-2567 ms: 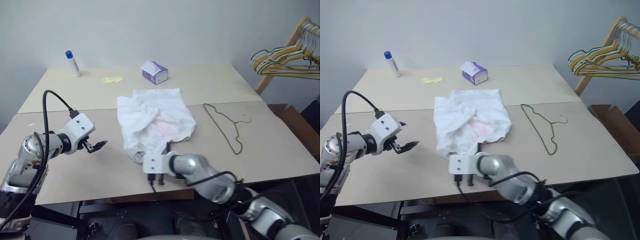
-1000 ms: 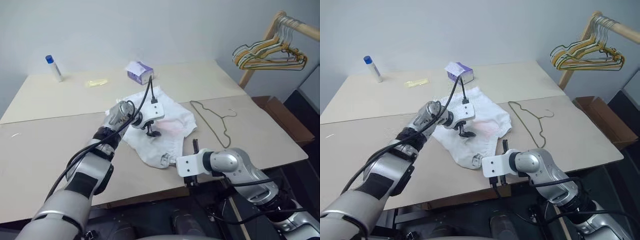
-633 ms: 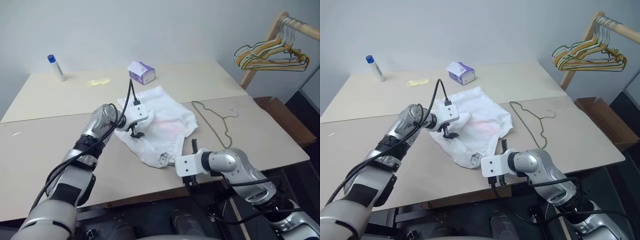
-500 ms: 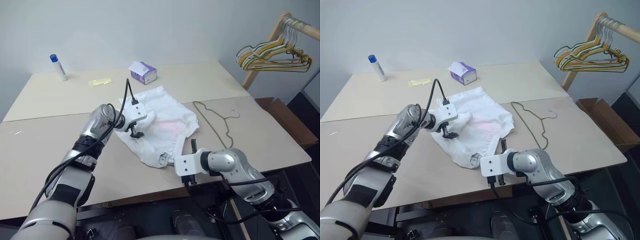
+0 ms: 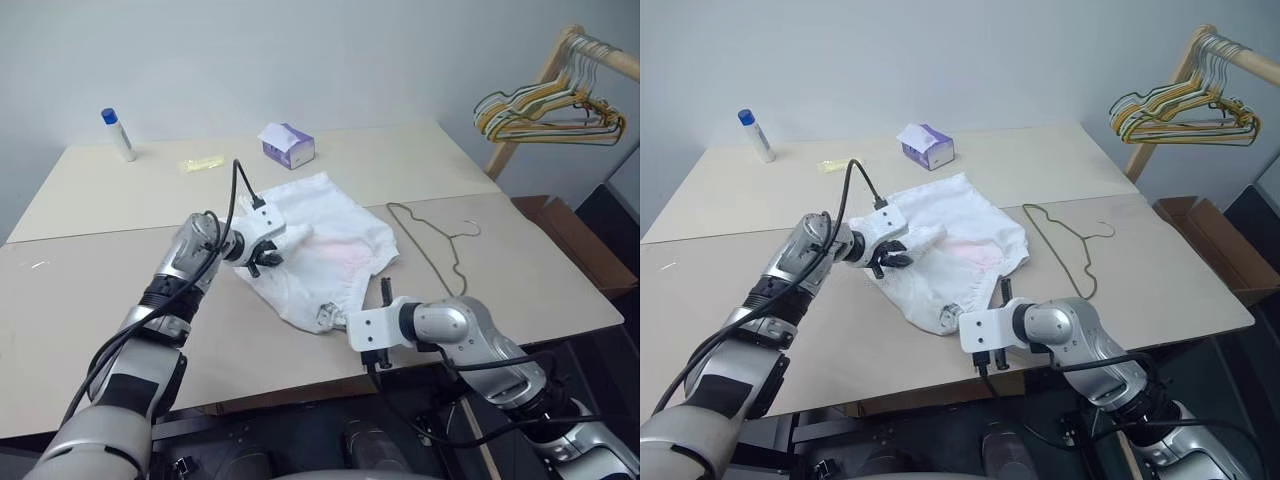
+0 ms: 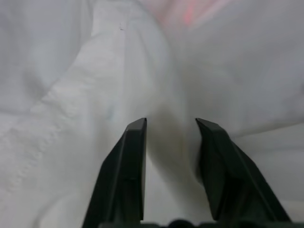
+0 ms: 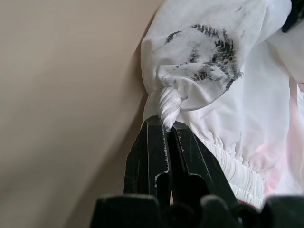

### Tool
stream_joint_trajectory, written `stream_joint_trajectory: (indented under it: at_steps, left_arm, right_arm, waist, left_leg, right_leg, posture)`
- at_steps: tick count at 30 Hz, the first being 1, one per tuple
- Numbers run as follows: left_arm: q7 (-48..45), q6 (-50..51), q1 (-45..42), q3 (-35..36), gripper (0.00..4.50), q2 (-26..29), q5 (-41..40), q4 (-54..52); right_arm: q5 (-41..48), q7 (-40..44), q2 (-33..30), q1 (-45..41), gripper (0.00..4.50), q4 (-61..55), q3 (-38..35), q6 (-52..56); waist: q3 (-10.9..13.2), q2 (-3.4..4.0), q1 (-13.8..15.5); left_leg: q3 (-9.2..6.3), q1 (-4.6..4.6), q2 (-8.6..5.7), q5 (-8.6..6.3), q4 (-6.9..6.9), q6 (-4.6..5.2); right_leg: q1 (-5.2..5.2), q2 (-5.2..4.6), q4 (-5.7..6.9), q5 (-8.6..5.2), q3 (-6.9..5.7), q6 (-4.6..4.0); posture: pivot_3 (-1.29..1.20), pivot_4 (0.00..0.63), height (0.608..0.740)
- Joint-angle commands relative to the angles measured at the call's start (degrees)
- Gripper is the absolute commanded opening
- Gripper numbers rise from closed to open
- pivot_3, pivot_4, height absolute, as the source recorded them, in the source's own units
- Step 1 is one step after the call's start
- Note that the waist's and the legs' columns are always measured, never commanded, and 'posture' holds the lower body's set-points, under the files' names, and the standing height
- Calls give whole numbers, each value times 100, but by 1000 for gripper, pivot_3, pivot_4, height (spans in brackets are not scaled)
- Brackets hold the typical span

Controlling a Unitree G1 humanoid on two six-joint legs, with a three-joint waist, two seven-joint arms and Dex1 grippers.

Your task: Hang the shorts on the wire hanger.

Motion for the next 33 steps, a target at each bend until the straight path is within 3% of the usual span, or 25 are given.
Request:
stream_joint_trajectory:
  at_steps: [1,2,6,11,14,18,25,29,33]
  left_arm:
    - [185,108,-22,260,275,50,-146,-182]
    - [281,135,24,351,25,46,-193,-239]
    - [795,552,376,1174,25,-54,-769,-938]
    - [2032,1208,1198,2553,25,-547,-1489,-2592]
    - [2920,1901,1744,3408,25,-1211,-2016,-3890]
    - [4603,2322,2473,4383,25,-2787,-2423,-5483]
    - [6233,2247,3125,5189,25,-4131,-3192,-6345]
    - [6901,2301,3368,5419,25,-4466,-3968,-6455]
    - [7554,2514,3612,5353,25,-4416,-4447,-6355]
  right_arm:
    - [-29,-32,31,-90,0,-105,-149,67]
    - [-37,-34,28,-79,0,-111,-146,65]
    - [-49,-49,29,-49,0,-146,-150,90]
    - [-61,-68,3,-16,0,-170,-132,58]
    - [-55,-73,12,-13,0,-188,-105,53]
    - [-29,-58,34,-50,0,-163,-80,8]
    - [-14,-30,42,-75,0,-112,-73,-80]
    - [-15,-25,47,-73,0,-87,-70,-122]
    - [-18,-24,47,-85,0,-71,-64,-145]
  waist:
    - [0,0,-1]
    - [0,0,-1]
    - [0,0,-9]
    - [-2,1,7]
    - [-5,0,30]
    - [-22,-11,128]
    - [-34,-23,274]
    - [-40,-32,379]
    - [-41,-33,481]
  left_leg:
    - [0,0,0,0,0,0]
    - [0,0,0,0,0,0]
    - [-1,0,1,0,0,0]
    - [-7,0,1,0,4,0]
    - [-17,0,2,0,4,0]
    - [-44,2,0,-1,7,-1]
    - [-39,18,-14,-4,7,-8]
    - [-35,17,-17,-4,7,-9]
    - [-34,22,-18,-4,7,-9]
  right_leg:
    - [0,0,0,0,0,0]
    - [0,0,0,0,0,0]
    - [-2,0,2,0,1,0]
    - [-3,-6,8,2,1,0]
    - [-3,-8,12,4,3,0]
    - [2,-13,10,8,6,3]
    - [15,-5,8,14,7,-3]
    - [18,-6,3,14,6,-3]
    - [28,-6,-4,14,1,-4]
  posture:
    - [-105,0,740]
    - [-105,0,740]
    - [-108,0,740]
    - [-95,0,740]
    - [-80,0,740]
    - [-61,0,740]
    - [-44,0,740]
    - [-43,0,740]
    - [-42,0,740]
